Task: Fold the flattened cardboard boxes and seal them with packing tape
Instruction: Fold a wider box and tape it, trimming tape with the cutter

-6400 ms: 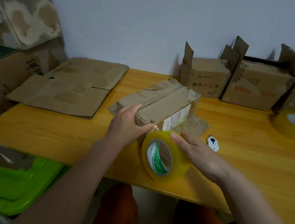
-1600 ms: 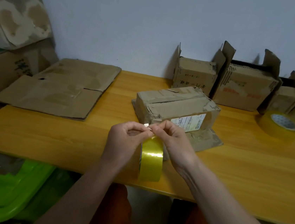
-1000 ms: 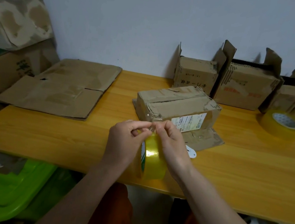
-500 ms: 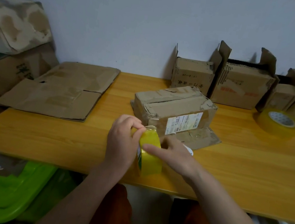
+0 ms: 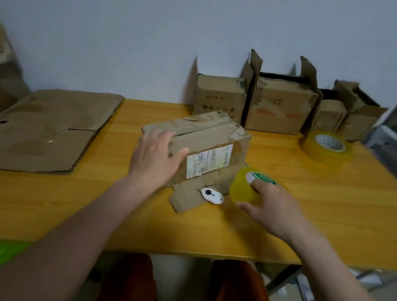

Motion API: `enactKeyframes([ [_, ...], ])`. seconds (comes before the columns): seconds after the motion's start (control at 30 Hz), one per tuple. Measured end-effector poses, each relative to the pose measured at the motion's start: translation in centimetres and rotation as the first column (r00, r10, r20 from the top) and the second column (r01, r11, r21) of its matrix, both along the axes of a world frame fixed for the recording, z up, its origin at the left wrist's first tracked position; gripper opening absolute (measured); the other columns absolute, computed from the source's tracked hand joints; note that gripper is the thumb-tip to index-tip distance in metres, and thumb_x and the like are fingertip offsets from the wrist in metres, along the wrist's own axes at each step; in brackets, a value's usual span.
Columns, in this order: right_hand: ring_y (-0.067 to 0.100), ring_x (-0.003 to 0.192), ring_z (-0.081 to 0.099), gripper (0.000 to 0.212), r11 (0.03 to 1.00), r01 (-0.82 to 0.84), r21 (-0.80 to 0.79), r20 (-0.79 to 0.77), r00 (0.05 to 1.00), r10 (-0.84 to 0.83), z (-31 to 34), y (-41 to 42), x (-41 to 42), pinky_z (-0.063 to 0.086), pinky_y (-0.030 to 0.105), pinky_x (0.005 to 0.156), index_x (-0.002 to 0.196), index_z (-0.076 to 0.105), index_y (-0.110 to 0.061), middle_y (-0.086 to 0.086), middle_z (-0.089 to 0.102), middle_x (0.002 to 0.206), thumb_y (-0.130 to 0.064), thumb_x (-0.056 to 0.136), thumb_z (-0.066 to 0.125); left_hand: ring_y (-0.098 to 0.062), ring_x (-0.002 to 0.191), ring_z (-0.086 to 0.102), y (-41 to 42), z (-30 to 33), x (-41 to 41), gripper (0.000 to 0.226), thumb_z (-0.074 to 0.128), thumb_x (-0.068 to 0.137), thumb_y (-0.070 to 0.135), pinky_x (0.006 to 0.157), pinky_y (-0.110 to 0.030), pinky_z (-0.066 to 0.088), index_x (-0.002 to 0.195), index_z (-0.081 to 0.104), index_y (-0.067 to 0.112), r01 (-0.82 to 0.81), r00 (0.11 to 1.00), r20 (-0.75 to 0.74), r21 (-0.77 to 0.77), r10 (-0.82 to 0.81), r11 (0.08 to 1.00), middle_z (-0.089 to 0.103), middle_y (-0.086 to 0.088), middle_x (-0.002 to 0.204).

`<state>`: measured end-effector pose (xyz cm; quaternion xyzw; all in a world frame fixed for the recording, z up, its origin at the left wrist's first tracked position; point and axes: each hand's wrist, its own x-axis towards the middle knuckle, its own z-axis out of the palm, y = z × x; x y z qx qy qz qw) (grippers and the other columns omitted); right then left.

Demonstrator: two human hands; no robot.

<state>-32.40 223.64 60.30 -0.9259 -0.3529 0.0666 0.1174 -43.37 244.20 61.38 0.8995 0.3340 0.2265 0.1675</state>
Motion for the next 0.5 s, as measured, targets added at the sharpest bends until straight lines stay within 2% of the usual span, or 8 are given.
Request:
enactKeyframes([
  [0.1, 0.025, 0.122, 0.049, 0.055, 0.992, 0.014, -0.128, 0.117, 0.993, 0.001, -2.6, -1.2, 1.9, 0.038, 0.032, 0.097, 0.131, 0.049, -0.018, 0.006, 0.055, 0.132, -0.049, 0.087, 0.06, -0.026, 0.143, 0.023, 3.9, 0.0, 2.6, 0.052, 0.045, 0.098, 0.047, 0.116, -0.042, 0.023, 0.143, 0.043, 0.023, 0.007, 0.979, -0.204, -0.005, -0.008, 1.0, 0.027, -0.003, 0.156],
  [0.2, 0.025, 0.118, 0.046, 0.052, 0.99, 0.016, -0.142, 0.173, 0.985, 0.009, -4.3, -1.8, 2.8, 0.037, 0.032, 0.097, 0.127, 0.051, -0.018, 0.006, 0.053, 0.127, -0.045, 0.085, 0.065, -0.029, 0.147, 0.014, 7.4, -0.3, 4.0, 0.058, 0.04, 0.096, 0.056, 0.118, -0.044, 0.019, 0.148, 0.033, 0.031, 0.002, 0.916, -0.4, -0.079, -0.034, 0.997, 0.015, -0.006, 0.161],
  [0.23, 0.027, 0.113, 0.048, 0.053, 0.993, 0.018, -0.12, 0.22, 0.976, 0.008, -4.4, -1.7, 2.7, 0.039, 0.034, 0.094, 0.123, 0.053, -0.016, 0.008, 0.053, 0.121, -0.043, 0.08, 0.07, -0.03, 0.147, 0.015, 8.3, -0.4, 4.2, 0.062, 0.04, 0.094, 0.061, 0.118, -0.044, 0.02, 0.149, 0.031, 0.033, 0.003, 0.897, -0.44, -0.092, -0.043, 0.996, 0.015, -0.008, 0.161],
  [0.3, 0.033, 0.09, 0.055, 0.054, 0.999, 0.006, -0.036, 0.328, 0.945, 0.007, -4.6, -1.1, 2.4, 0.047, 0.041, 0.077, 0.101, 0.059, -0.008, 0.013, 0.057, 0.098, -0.033, 0.061, 0.086, -0.031, 0.145, 0.019, 9.3, -0.5, 4.3, 0.067, 0.04, 0.091, 0.067, 0.115, -0.045, 0.024, 0.148, 0.029, 0.035, 0.02, 0.877, -0.477, -0.095, -0.063, 0.995, 0.023, -0.011, 0.158],
  [0.37, 0.032, 0.076, 0.056, 0.049, 0.991, -0.09, 0.098, 0.426, 0.904, 0.04, -4.6, 0.4, 1.7, 0.049, 0.04, 0.063, 0.088, 0.061, -0.005, 0.014, 0.057, 0.086, -0.021, 0.052, 0.09, -0.031, 0.139, 0.03, 9.7, -0.4, 4.0, 0.068, 0.039, 0.088, 0.071, 0.11, -0.045, 0.032, 0.144, 0.032, 0.034, 0.051, 0.863, -0.5, -0.067, -0.078, 0.996, 0.035, -0.011, 0.151],
  [0.43, 0.03, 0.086, 0.055, 0.037, 0.963, -0.228, 0.142, 0.368, 0.915, 0.163, -4.7, 2.5, 0.5, 0.049, 0.039, 0.071, 0.095, 0.061, -0.006, 0.011, 0.057, 0.094, -0.019, 0.067, 0.083, -0.032, 0.132, 0.037, 9.5, -0.3, 3.3, 0.068, 0.037, 0.086, 0.073, 0.104, -0.044, 0.037, 0.141, 0.034, 0.033, 0.063, 0.846, -0.528, -0.033, -0.071, 0.997, 0.042, -0.011, 0.144],
  [0.5, 0.027, 0.106, 0.049, 0.03, 0.944, -0.296, 0.148, 0.233, 0.938, 0.258, -5.3, 4.5, -0.3, 0.041, 0.034, 0.087, 0.112, 0.056, -0.009, 0.008, 0.053, 0.112, -0.024, 0.088, 0.064, -0.031, 0.129, 0.038, 9.3, -0.3, 2.2, 0.068, 0.034, 0.085, 0.076, 0.101, -0.044, 0.039, 0.139, 0.035, 0.034, 0.042, 0.835, -0.549, 0.0, -0.035, 0.999, 0.043, -0.012, 0.139],
])
